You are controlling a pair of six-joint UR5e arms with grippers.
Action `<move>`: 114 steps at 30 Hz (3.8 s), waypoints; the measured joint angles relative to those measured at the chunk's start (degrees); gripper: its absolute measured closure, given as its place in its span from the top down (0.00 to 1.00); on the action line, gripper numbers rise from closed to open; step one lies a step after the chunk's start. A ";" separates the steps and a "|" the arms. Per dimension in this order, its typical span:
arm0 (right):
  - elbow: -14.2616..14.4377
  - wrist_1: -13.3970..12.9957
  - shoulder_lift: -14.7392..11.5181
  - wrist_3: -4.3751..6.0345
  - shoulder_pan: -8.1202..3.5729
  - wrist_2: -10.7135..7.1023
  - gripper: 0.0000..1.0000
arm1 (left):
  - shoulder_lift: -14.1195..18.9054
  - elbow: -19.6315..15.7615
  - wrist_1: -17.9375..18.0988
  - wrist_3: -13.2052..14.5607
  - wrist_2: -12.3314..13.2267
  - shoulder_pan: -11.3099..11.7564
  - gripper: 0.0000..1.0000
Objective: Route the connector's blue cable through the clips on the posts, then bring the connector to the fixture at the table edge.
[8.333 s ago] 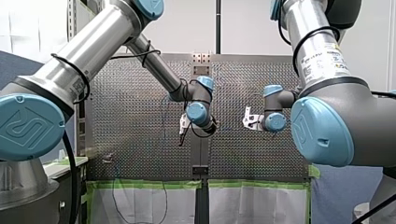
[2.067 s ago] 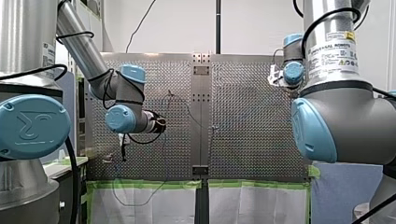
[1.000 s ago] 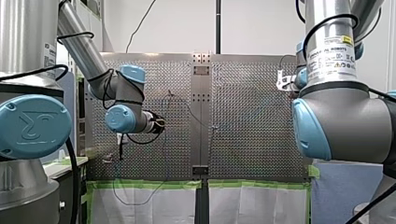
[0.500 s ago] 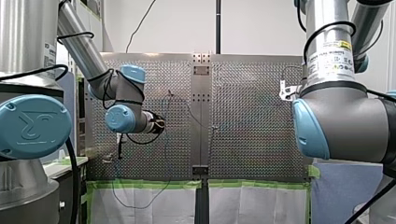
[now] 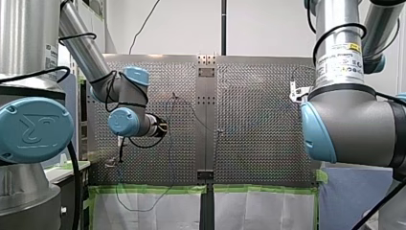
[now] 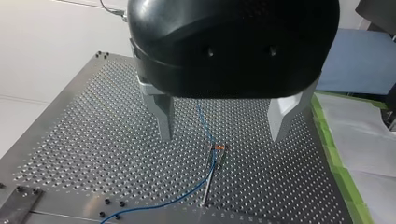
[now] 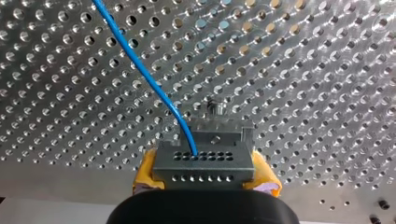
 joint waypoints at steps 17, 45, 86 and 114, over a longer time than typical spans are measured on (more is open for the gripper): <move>-2.21 1.15 0.33 0.79 -1.98 -8.12 0.00 | 0.00 0.04 -0.27 0.40 -0.94 0.00 1.00; -3.70 1.11 2.90 1.17 -3.70 -10.43 0.00 | -0.05 0.03 -0.29 0.56 -1.09 -0.01 1.00; -4.94 0.86 3.13 -1.81 -2.85 -10.51 0.00 | -0.20 0.04 -0.29 0.79 -1.20 0.48 1.00; -4.70 -0.06 4.14 -1.93 -2.21 -10.50 0.00 | -0.35 0.03 -0.06 0.82 -1.15 0.98 1.00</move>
